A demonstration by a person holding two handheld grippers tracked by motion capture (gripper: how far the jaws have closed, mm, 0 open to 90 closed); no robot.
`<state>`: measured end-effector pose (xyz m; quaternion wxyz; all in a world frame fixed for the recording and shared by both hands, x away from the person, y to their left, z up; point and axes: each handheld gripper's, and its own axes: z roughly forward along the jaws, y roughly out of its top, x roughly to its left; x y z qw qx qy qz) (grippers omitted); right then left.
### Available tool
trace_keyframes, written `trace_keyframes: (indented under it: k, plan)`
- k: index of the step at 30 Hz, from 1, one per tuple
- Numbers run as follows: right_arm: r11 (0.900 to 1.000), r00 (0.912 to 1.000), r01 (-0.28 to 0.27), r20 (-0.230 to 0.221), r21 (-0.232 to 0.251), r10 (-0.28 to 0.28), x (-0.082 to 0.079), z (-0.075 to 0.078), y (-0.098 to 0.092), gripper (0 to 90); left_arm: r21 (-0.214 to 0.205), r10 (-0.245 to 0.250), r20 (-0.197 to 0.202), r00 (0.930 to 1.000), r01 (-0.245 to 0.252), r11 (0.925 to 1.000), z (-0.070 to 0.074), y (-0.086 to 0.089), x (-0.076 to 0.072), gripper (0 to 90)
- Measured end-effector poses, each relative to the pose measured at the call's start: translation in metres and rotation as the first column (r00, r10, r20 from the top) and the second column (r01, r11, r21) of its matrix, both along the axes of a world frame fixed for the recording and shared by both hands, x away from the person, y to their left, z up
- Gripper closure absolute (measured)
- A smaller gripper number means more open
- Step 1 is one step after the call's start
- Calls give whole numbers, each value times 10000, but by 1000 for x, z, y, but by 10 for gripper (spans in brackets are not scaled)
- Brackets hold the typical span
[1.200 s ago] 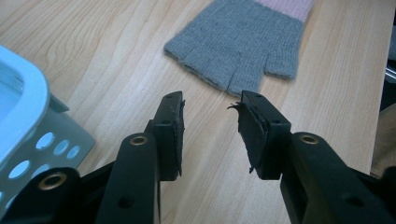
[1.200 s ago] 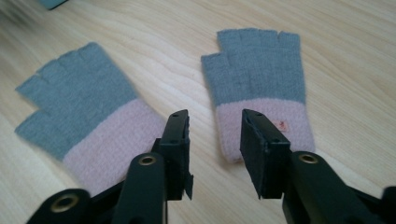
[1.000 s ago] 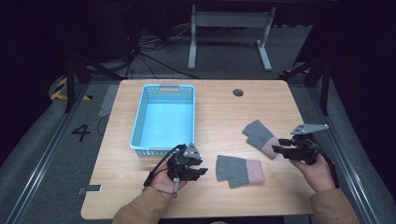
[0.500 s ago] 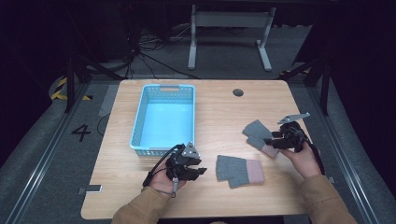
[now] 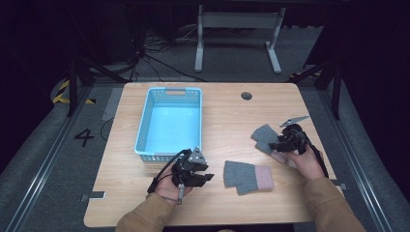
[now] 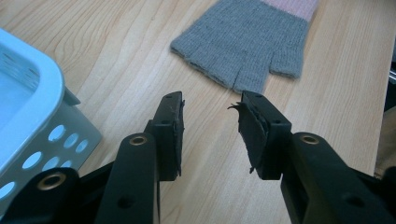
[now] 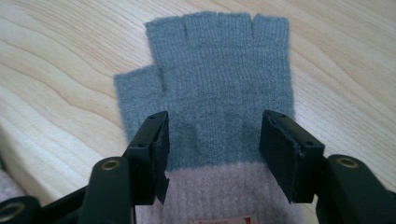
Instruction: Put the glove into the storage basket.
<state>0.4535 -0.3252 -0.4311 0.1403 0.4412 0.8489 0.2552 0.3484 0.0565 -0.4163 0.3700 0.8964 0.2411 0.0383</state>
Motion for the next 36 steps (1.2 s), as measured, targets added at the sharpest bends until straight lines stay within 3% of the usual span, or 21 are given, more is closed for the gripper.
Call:
trace_keyframes:
  k: [13, 24, 36]
  plan:
    - [9992, 9998, 182, -48, -342, -184, 3, -5, 4, 515, 23, -16, 44, 10000, 16, 10000, 0, -1, -1, 604]
    - [9996, 9993, 234, -282, -185, -239, 1, -3, 5, 765, 45, -40, 31, 10000, 39, 10000, 0, -2, -1, 603]
    - [9991, 9990, 411, -148, -142, -413, -2, 5, 3, 797, 15, -29, 39, 10000, 29, 10000, 0, -1, -1, 603]
